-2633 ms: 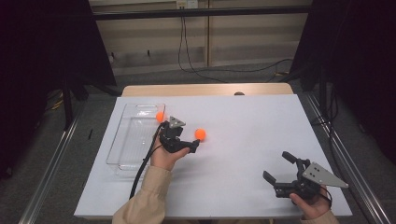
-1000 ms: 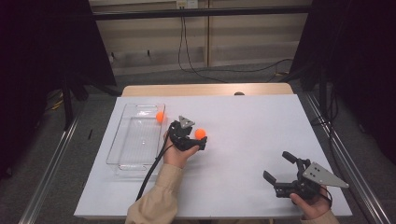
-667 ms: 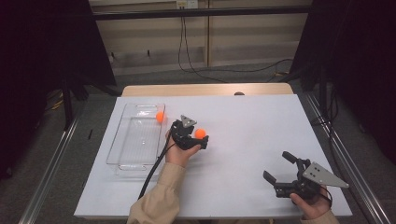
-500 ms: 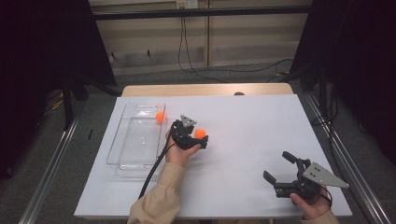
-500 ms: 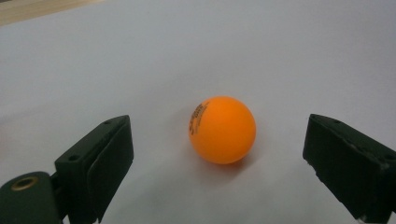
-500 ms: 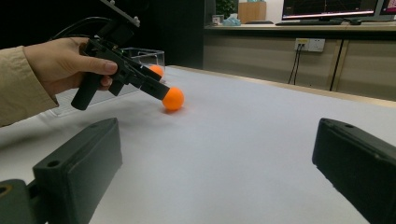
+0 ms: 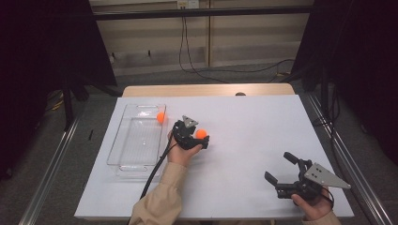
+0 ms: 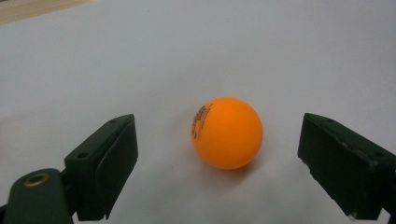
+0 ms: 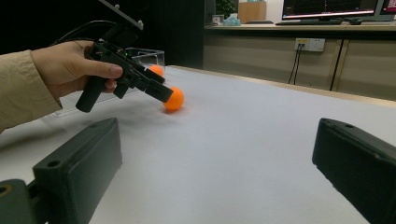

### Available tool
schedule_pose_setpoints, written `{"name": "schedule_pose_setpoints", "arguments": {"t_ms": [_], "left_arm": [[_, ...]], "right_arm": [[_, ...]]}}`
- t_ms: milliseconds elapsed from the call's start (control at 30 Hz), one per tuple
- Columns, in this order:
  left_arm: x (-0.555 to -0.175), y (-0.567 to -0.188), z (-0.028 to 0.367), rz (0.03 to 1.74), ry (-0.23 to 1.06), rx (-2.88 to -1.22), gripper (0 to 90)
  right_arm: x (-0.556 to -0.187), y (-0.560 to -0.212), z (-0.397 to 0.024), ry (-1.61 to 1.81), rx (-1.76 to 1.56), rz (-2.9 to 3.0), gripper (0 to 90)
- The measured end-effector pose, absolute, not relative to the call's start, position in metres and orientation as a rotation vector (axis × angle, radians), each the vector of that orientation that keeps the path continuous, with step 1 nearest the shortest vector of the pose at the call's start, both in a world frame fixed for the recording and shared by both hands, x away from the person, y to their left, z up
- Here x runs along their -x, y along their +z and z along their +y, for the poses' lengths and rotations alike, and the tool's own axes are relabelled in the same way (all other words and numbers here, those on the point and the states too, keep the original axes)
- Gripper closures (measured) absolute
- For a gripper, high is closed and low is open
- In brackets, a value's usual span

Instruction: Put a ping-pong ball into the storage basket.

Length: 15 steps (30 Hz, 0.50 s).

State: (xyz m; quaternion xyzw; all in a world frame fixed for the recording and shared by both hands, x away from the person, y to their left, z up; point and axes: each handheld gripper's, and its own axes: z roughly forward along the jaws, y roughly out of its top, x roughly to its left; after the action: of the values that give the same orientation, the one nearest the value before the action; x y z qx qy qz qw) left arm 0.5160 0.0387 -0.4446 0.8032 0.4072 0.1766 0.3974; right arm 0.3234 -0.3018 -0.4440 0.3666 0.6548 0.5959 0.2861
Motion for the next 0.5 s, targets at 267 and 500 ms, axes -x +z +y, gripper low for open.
{"name": "schedule_pose_setpoints", "arguments": {"t_ms": [267, 500], "left_arm": [[-0.5183, -0.4470, 0.0381, 1.034, 0.451, -2.050, 21.5], [-0.5198, -0.4473, 0.0389, 1.009, 0.444, -2.075, 29.2]], "right_arm": [[-0.3234, -0.4441, -0.3017, 1.594, -0.979, 1.750, 1.2], [-0.3234, -0.4441, -0.3019, 1.594, -0.981, 1.749, 1.2]]}}
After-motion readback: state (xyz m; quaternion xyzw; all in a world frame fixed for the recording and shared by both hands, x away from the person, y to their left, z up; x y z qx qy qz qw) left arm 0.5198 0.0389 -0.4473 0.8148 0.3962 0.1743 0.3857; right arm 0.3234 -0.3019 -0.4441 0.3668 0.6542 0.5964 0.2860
